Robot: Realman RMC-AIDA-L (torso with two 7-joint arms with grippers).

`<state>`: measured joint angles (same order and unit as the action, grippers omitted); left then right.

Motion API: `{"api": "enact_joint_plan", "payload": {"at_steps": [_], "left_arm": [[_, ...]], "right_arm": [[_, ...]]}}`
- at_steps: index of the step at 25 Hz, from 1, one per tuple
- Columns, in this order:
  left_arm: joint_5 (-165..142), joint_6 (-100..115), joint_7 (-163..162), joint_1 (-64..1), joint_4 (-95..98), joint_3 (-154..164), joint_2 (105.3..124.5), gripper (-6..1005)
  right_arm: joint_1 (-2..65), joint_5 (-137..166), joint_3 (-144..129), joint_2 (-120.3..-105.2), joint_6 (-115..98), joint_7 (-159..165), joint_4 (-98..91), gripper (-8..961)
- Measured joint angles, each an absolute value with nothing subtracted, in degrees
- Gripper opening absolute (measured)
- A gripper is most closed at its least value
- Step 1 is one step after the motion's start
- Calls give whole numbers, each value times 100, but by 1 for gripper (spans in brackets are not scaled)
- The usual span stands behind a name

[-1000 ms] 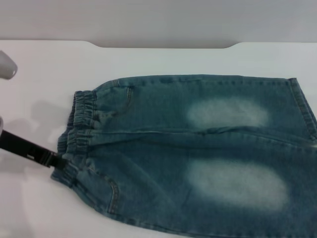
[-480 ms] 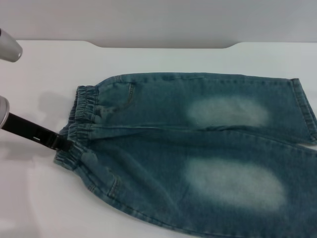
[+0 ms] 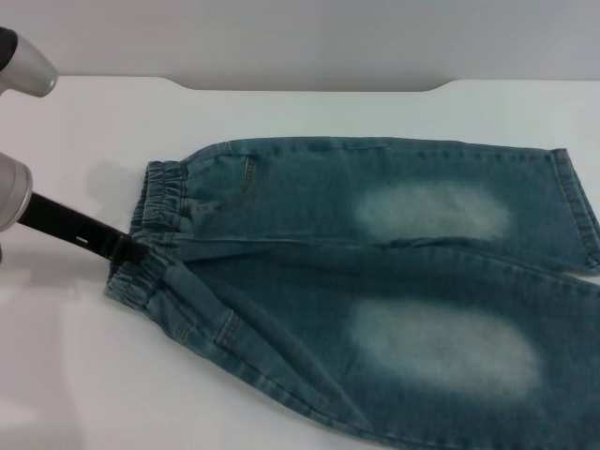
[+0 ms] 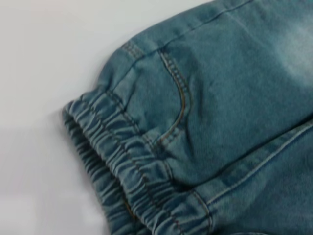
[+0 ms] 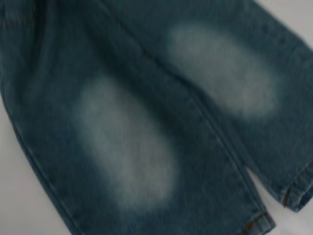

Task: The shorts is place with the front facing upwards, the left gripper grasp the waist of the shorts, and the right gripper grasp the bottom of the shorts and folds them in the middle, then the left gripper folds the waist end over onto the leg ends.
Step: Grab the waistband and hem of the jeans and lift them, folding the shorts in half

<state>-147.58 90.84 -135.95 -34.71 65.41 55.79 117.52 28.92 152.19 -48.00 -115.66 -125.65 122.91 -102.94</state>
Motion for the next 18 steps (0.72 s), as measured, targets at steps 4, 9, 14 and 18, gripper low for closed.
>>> {"api": "enact_joint_plan", "payload": {"at_steps": [4, 9, 14, 18], "left_arm": [[-14757, 9017, -13547, -3538, 6490, 5581, 11758, 34], [-14757, 8814, -13489, -3684, 6182, 5638, 11757, 35], [-14780, 8694, -13414, -3845, 5969, 5643, 11746, 33], [-14790, 8658, -13405, -3907, 5954, 5624, 11740, 33]], "right_arm": [[2841, 15180, -4899, -11626, -12552, 12061, -10099, 557], [2723, 15119, -5233, -11688, -12544, 11862, -9721, 556], [2681, 15117, -5580, -11702, -12521, 11768, -9306, 555], [2639, 15192, -5904, -11711, -12504, 11658, -8899, 555]]}}
